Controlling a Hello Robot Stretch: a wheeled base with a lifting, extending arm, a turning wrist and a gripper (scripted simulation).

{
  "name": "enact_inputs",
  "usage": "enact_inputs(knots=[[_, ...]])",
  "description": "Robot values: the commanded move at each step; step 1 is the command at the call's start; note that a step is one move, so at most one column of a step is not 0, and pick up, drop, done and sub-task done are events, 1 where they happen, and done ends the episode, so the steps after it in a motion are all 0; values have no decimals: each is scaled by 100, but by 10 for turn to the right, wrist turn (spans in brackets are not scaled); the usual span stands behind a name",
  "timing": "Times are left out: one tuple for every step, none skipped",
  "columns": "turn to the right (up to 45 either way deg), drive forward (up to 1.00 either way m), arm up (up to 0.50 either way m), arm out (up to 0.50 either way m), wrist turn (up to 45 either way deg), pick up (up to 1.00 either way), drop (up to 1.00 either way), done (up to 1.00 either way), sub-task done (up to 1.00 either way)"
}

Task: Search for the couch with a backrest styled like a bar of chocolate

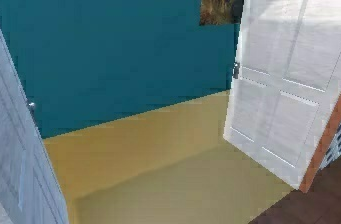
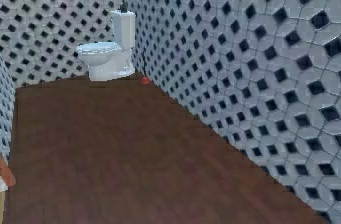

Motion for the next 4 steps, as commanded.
enact_inputs(knots=[[0,5,0,0,0,0,0,0,0],[120,0,0,0,0,0,0,0,0],[0,35,0,0,0,0,0,0,0],[-450,0,0,0,0,0,0,0,0]])
